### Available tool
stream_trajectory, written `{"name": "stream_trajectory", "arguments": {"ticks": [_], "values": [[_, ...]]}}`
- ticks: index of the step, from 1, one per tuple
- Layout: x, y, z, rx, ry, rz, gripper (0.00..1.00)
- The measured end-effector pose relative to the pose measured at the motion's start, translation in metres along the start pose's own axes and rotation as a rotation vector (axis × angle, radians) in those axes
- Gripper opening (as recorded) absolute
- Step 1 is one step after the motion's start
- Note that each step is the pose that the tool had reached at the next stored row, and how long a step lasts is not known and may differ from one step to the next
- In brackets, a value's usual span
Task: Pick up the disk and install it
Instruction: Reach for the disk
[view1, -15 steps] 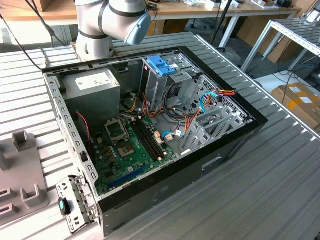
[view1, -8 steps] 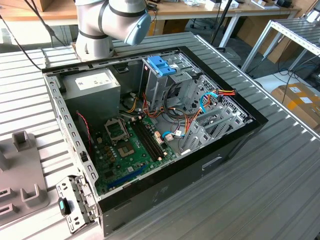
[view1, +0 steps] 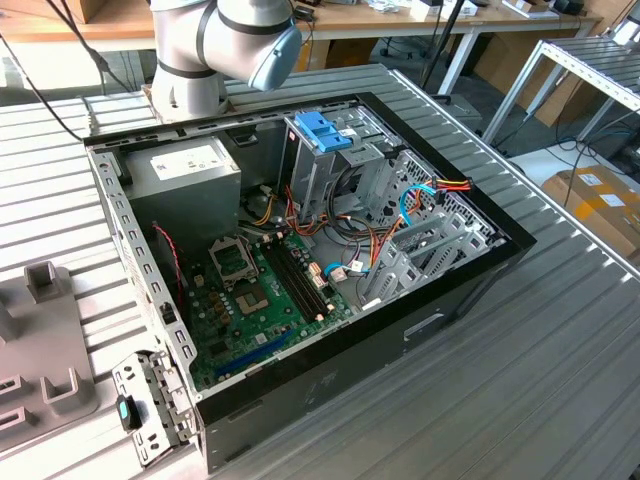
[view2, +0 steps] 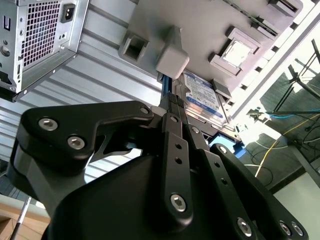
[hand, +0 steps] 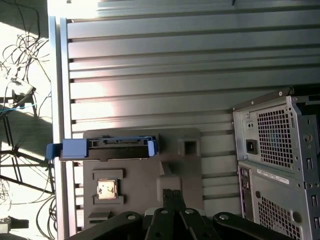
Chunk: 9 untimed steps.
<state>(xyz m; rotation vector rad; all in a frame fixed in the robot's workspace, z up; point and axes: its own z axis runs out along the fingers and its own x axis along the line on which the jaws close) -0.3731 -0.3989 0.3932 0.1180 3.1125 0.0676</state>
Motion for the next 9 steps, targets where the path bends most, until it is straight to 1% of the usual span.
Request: {"name": "stream_trajectory", "arguments": {"ticks": [9], "values": [[0.0033, -0.0003, -0.0001, 0.0000, 0.0000, 0.000, 0.11]]}}
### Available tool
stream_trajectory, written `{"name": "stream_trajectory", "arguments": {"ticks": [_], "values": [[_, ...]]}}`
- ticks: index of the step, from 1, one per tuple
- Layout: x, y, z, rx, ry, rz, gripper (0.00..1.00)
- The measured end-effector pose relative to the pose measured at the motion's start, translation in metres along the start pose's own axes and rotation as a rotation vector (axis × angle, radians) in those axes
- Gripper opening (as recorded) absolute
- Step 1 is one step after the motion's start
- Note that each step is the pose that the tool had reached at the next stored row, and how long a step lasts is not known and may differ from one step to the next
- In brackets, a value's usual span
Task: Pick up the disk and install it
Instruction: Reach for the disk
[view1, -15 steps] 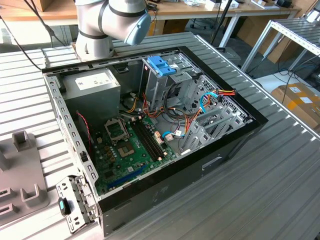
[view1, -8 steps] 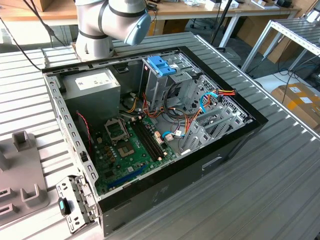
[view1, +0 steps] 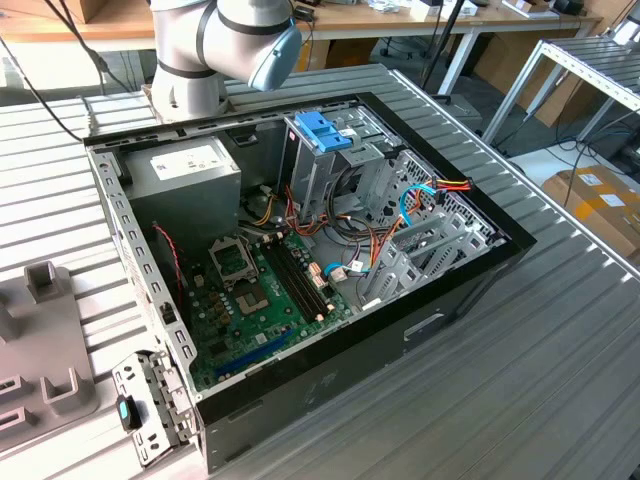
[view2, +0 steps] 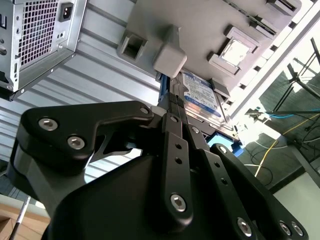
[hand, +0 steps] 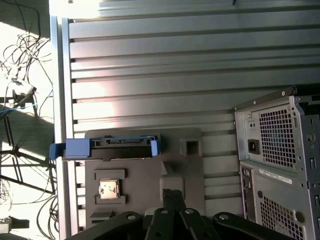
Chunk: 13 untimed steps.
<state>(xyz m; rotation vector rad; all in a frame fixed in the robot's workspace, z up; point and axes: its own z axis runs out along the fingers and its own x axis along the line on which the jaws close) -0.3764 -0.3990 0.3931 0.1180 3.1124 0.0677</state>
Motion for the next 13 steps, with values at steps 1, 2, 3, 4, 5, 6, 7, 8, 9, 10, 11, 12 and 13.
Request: {"name": "stream_trajectory", "arguments": {"ticks": [1, 2, 3, 4, 5, 6, 7, 8, 9, 10, 11, 12, 13], "values": [[0.0003, 0.0000, 0.0000, 0.0000, 0.0001, 0.000, 0.11], [0.0010, -0.0001, 0.0000, 0.0000, 0.0000, 0.000, 0.11], [0.0015, -0.0001, -0.0001, 0.0001, 0.0000, 0.000, 0.11], [0.0019, -0.0001, -0.0001, 0.0001, 0.0001, 0.000, 0.11], [0.0024, -0.0002, -0.0001, 0.0001, 0.0001, 0.000, 0.11], [0.0031, -0.0002, -0.0002, 0.0001, 0.0001, 0.000, 0.11], [0.0039, -0.0003, -0.0001, 0.0000, 0.0000, 0.000, 0.11], [0.0046, -0.0003, -0.0002, 0.0000, 0.0001, 0.000, 0.11], [0.0051, -0.0004, -0.0002, 0.0000, 0.0001, 0.000, 0.11], [0.0055, -0.0004, -0.0002, 0.0001, 0.0001, 0.000, 0.11], [0.0059, -0.0004, -0.0002, 0.0001, 0.0001, 0.000, 0.11], [0.0063, -0.0005, -0.0002, 0.0001, 0.0001, 0.000, 0.11], [0.0067, -0.0005, -0.0002, 0.0001, 0.0001, 0.000, 0.11]]}}
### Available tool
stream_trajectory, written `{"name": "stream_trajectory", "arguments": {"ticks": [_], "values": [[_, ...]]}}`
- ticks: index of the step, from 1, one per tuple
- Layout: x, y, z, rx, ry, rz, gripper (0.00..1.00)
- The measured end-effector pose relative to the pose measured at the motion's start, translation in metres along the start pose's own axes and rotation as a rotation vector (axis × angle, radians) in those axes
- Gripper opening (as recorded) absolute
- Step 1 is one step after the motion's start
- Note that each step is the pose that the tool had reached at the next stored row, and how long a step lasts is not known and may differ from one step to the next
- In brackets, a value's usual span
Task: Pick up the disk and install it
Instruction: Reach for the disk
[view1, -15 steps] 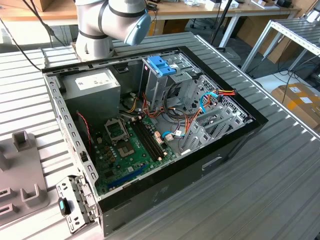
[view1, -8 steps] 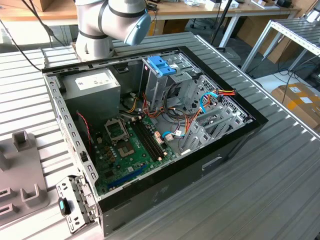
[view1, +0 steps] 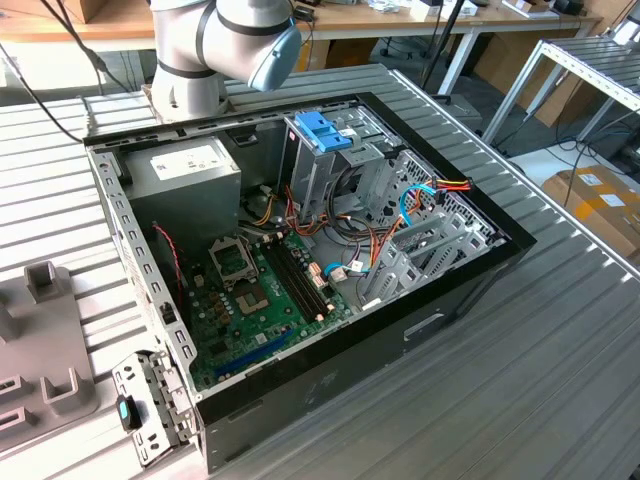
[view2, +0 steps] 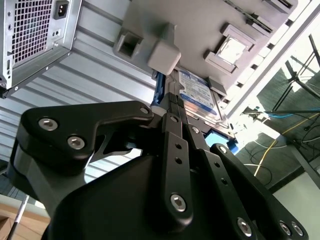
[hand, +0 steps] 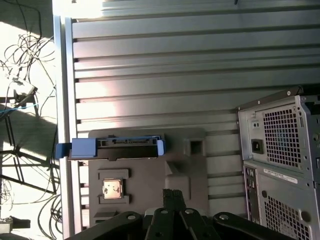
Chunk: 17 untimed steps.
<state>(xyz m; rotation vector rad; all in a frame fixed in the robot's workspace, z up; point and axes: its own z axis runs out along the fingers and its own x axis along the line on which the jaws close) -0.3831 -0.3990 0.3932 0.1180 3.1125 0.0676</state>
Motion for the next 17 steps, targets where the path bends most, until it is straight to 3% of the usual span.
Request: {"name": "stream_trajectory", "arguments": {"ticks": [17], "values": [[0.0084, -0.0006, -0.0002, 0.0000, 0.0000, 0.000, 0.11]]}}
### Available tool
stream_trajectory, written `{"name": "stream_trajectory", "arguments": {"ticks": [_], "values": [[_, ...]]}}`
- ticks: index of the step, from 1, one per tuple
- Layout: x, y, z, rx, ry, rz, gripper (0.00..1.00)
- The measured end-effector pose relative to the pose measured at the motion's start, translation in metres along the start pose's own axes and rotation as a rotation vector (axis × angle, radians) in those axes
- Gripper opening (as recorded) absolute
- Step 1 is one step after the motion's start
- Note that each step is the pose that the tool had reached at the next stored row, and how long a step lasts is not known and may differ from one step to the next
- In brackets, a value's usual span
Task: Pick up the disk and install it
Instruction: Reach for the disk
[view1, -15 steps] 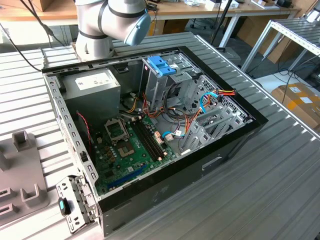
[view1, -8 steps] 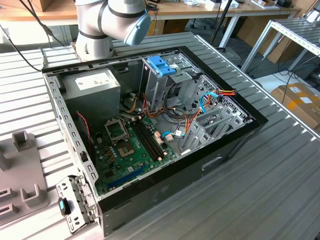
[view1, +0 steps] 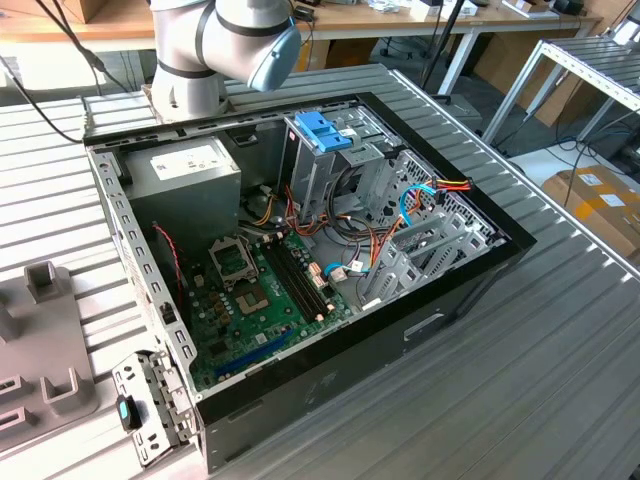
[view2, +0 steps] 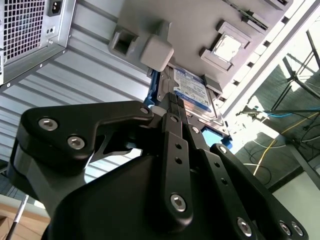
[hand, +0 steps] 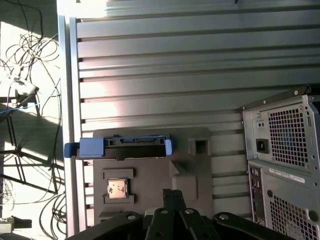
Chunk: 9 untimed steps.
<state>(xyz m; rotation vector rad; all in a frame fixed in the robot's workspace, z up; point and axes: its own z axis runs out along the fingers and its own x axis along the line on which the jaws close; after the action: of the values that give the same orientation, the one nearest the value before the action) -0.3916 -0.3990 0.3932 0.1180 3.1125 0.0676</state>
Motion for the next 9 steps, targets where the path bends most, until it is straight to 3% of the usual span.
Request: {"name": "stream_trajectory", "arguments": {"ticks": [9], "values": [[0.0040, -0.0003, -0.0001, 0.0000, 0.0000, 0.000, 0.11]]}}
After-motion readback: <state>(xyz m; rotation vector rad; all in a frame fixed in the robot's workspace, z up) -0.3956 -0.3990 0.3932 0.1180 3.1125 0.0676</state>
